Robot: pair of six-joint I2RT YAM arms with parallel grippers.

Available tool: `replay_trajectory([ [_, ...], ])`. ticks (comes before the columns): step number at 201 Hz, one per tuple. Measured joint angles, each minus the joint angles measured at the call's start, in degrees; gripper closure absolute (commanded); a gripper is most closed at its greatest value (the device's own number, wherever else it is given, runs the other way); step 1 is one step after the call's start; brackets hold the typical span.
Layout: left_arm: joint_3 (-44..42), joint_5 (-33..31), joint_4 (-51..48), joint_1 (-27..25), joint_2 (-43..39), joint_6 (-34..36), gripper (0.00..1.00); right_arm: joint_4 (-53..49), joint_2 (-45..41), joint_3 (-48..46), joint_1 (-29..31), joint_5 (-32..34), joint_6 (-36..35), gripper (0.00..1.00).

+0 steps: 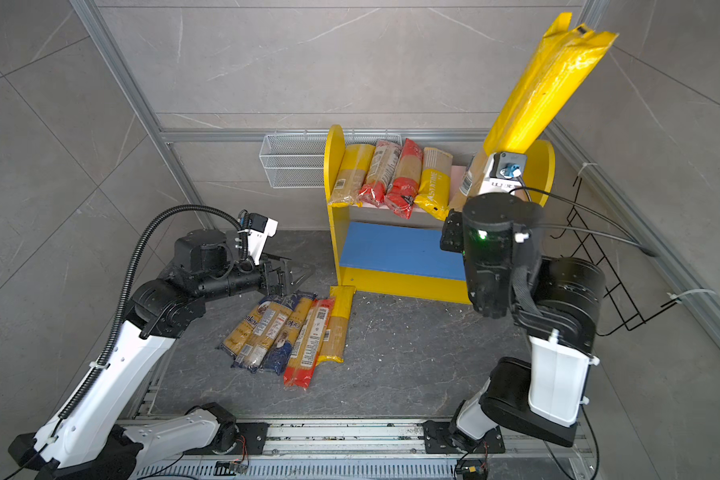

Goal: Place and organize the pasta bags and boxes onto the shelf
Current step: 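Lift the yellow-banded bag and swing it up toward the pink shelf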

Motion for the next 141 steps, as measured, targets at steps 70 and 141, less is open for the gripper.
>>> replay_trajectory([
  [70, 0.55, -0.35, 0.57, 0.0, 2.05, 0.13, 0.0, -6.05, 3.54, -1.18, -16.22, -16.02, -0.33, 1.0],
  [141, 4.79, -0.76, 0.55, 0.0, 5.75, 2.01, 0.0, -5.27, 4.55, 1.16, -31.19, -23.5, -4.28, 1.0],
])
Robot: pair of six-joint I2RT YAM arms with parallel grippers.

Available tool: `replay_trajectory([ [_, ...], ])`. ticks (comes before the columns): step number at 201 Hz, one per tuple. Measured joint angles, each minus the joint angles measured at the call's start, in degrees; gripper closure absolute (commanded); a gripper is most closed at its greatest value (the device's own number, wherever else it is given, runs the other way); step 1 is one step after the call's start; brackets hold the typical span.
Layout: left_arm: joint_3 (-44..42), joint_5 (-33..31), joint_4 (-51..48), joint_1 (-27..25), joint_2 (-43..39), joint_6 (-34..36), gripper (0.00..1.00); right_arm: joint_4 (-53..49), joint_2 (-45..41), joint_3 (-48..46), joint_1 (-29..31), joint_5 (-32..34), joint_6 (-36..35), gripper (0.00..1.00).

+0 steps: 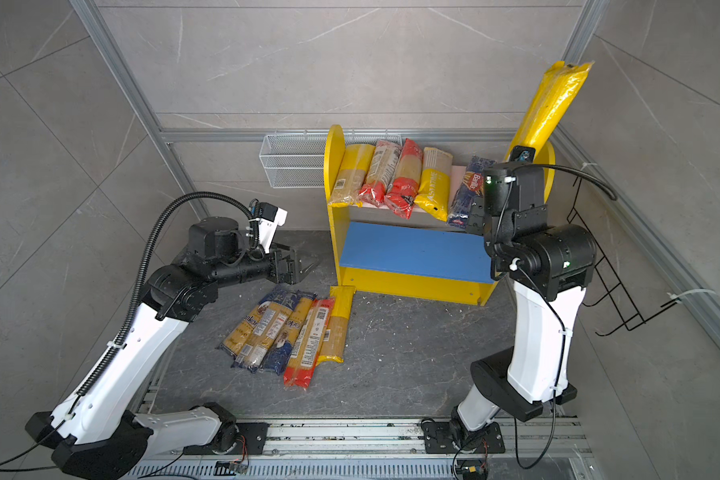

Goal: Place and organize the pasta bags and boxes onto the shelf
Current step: 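Lift the yellow-banded bag and swing it up toward the pink shelf, then lower the yellow-banded bag onto the pink shelf beside the Barilla box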

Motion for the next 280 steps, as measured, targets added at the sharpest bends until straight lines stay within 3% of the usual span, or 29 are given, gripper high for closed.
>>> replay_trajectory([
  [72, 4.68, -1.2, -0.22, 0.0, 6.45, 2.05, 0.0, 2.54, 4.52, 1.55, -11.34, -9.05, -2.58, 1.0],
  [280, 11.41, -0.48, -0.02, 1.79, 16.13, 2.93, 0.0, 4.57, 8.52, -0.68, -14.69, -11.76, -9.68, 1.0],
])
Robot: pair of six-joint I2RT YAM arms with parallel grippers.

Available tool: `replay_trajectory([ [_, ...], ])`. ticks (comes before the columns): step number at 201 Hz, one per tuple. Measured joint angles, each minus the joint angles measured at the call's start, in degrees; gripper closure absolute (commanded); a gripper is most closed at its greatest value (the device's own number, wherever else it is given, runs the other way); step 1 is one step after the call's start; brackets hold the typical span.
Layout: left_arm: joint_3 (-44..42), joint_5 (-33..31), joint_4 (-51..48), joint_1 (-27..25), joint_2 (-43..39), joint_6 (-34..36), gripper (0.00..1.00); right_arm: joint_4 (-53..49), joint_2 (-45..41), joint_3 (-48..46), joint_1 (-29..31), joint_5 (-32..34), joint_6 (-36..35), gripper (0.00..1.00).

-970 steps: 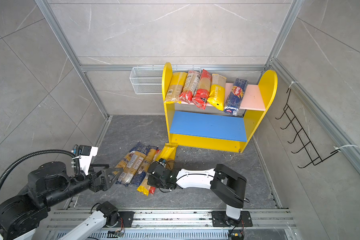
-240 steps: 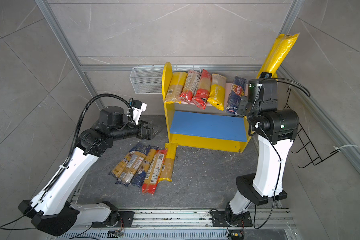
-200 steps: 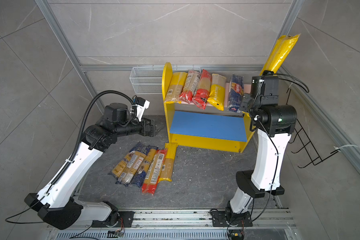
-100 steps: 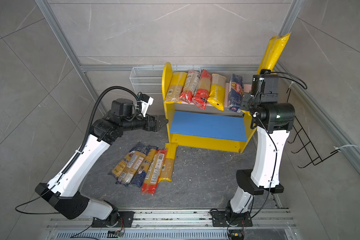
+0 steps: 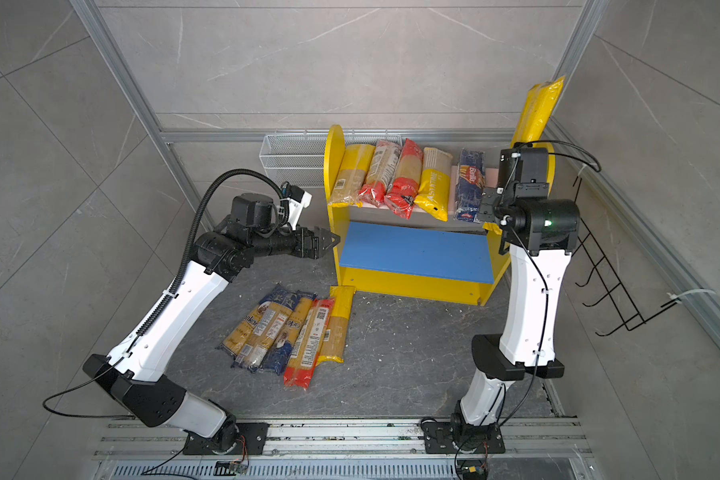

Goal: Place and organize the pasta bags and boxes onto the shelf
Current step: 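Lower the yellow-banded bag onto the pink shelf beside the Barilla box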

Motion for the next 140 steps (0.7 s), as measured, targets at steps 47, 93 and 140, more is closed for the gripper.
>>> replay_trajectory([
  [47, 0.0, 0.39, 0.07, 0.48, 0.0, 0.0, 0.0, 2.14, 2.56, 0.76, -0.04, 1.73, -3.04, 1.0],
  [93, 0.0, 0.39, 0.09, 1.22, 0.0, 0.0, 0.0, 6.45, 4.79, 1.33, -1.51, 2.64, -3.69, 0.55],
  [140, 0.0, 0.39, 0.11, 2.1, 0.0, 0.0, 0.0, 10.56, 9.75, 1.36, -4.92, 2.78, -2.93, 0.37],
])
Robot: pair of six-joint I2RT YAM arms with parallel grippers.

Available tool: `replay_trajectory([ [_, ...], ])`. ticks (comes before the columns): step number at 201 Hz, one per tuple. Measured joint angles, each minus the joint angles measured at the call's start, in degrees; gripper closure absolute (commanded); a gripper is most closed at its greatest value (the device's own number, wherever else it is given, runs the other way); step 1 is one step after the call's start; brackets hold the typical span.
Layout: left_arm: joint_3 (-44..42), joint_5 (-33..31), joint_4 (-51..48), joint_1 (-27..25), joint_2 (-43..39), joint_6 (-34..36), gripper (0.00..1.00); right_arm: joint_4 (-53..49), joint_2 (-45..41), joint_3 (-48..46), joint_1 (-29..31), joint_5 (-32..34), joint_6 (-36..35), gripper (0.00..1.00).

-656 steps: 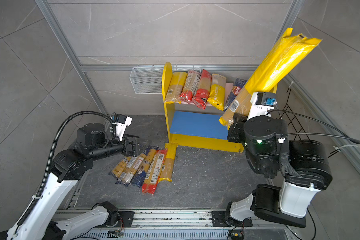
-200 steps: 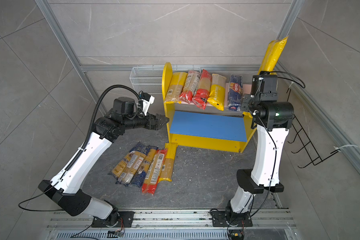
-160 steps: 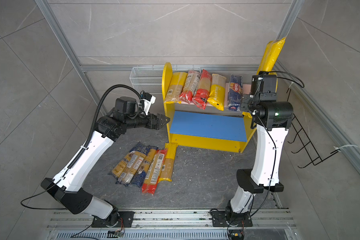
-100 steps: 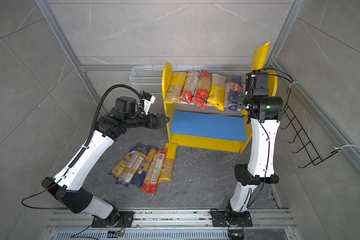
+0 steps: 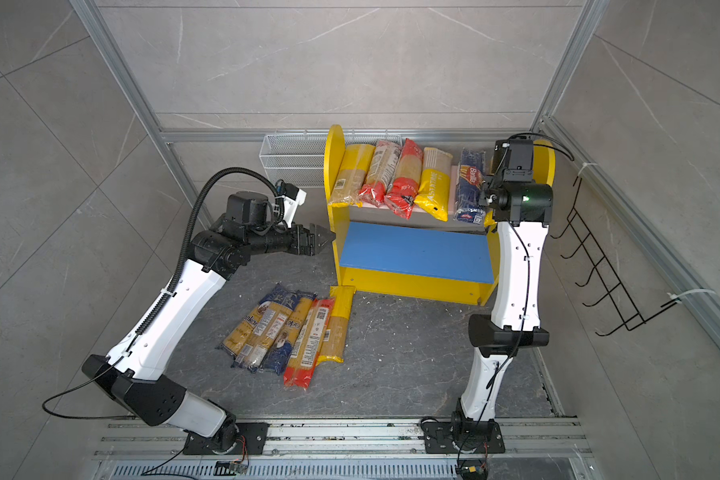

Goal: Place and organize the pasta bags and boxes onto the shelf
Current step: 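Lower the yellow-banded bag onto the pink shelf beside the Barilla box, then open the right gripper and draw it back down from the shelf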

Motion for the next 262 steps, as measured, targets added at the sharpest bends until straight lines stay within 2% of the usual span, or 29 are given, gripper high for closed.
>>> replay_trajectory([
  [93, 0.79, 1.25, 1.42, 0.63, 1.75, -0.15, 0.0, 0.04, -3.93, -1.99, -0.04, 0.22, 1.09, 0.35],
  [95, 0.81, 1.33, 1.49, 0.66, 1.79, -0.15, 0.0, 0.04, -4.17, -2.12, -0.04, 0.22, 1.09, 0.34],
  [99, 0.85, 1.51, 1.62, 0.68, 1.81, -0.15, 0.0, 0.04, -4.79, -2.27, -0.04, 0.22, 1.11, 0.24],
  [110, 0.9, 1.99, 1.99, 0.72, 1.81, -0.15, 0.0, 0.31, -6.69, -3.04, -0.04, 0.22, 1.18, 0.16],
  [158, 0.48, 2.43, 4.48, 0.87, 1.55, -0.17, 0.0, 1.62, -16.63, -5.31, -0.11, 0.02, 1.75, 0.14],
  [193, -3.28, 2.25, 5.53, 0.87, -1.49, -0.17, 0.0, 1.73, -21.97, -9.53, -0.17, -0.87, 2.95, 0.1],
  [197, -3.89, 2.12, 5.62, 0.87, -2.08, -0.17, 0.0, 1.6, -22.43, -9.99, -0.17, -1.18, 3.23, 0.03],
  [201, -4.5, 2.01, 5.62, 0.87, -2.67, -0.17, 0.0, 1.57, -22.71, -10.38, -0.15, -1.4, 3.48, 0.0],
  [262, -12.55, 0.37, 5.7, 1.22, -13.44, -0.17, 0.0, 0.15, -30.84, -21.03, -0.15, -8.72, 6.08, 0.0],
])
